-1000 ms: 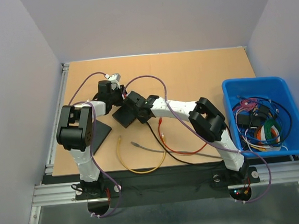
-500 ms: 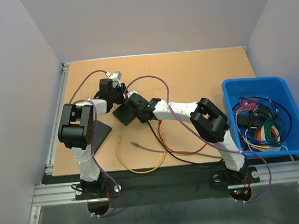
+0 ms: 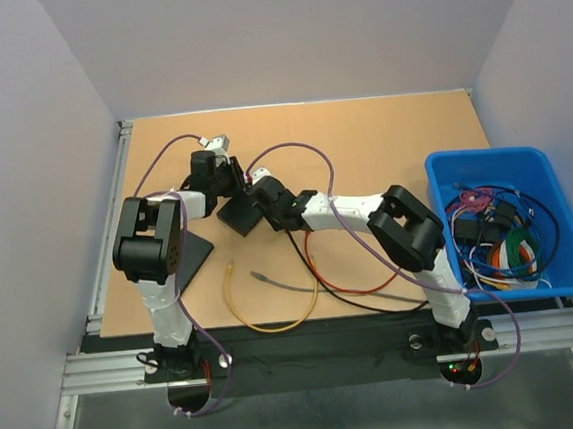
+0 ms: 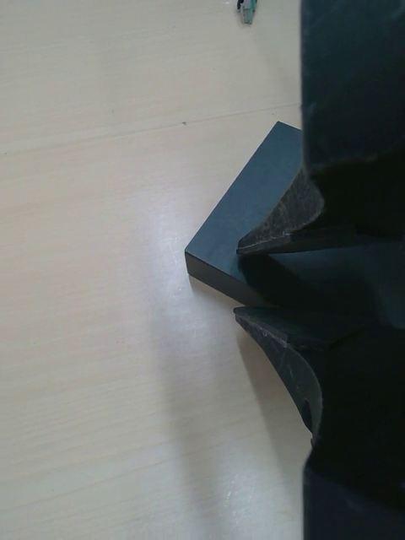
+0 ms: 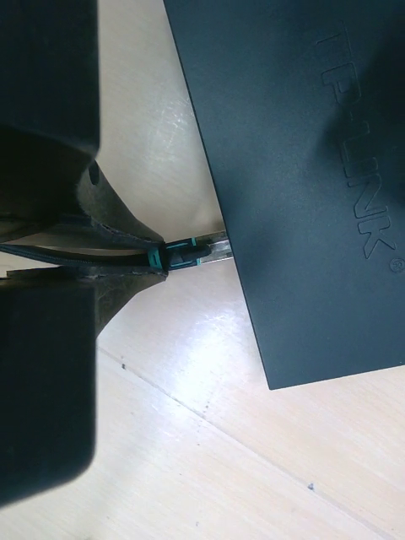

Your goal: Insert the plug into the switch port

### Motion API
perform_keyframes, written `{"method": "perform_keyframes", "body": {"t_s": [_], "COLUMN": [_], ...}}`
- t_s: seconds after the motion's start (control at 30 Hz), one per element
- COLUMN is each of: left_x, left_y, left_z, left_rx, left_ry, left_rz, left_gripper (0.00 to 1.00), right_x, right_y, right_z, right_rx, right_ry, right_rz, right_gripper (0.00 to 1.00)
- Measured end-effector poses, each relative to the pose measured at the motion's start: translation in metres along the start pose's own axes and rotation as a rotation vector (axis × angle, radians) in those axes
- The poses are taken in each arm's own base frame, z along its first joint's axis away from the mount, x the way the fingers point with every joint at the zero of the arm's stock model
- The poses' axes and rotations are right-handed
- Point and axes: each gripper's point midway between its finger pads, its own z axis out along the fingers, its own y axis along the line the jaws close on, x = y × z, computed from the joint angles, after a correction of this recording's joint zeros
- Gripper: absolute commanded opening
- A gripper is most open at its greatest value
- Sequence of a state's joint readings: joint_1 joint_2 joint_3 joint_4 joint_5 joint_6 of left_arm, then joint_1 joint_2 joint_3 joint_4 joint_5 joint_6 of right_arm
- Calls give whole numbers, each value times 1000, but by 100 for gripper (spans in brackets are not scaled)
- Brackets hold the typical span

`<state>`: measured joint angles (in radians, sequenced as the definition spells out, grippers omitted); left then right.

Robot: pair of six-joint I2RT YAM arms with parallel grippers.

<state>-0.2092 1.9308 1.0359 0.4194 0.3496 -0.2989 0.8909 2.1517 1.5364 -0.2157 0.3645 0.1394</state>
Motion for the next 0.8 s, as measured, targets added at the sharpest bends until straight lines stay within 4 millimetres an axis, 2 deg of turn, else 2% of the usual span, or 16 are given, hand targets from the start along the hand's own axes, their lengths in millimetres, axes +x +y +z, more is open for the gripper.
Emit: {"method": "perform_keyframes", "body": {"t_s": [0.27,0.57,0.8], "left_x": [-2,-6,-8], "left_y": [4,4,3], "left_z": [2,6,9], "left_rx": [-28,-134,-190], "left_ry": [-40,-92,-123], "left_rz": [-2,25,32], "left_gripper": [39,39,39], "right_x": [-4,-10,-14], "right_y": [-2,5,4], "right_z": [4,5,6], "right_rx": [-52,-152,-163], "right_ry": [-54,-82,-99], "right_rz": [-27,-128,-200], "right_gripper": [0,0,0]}}
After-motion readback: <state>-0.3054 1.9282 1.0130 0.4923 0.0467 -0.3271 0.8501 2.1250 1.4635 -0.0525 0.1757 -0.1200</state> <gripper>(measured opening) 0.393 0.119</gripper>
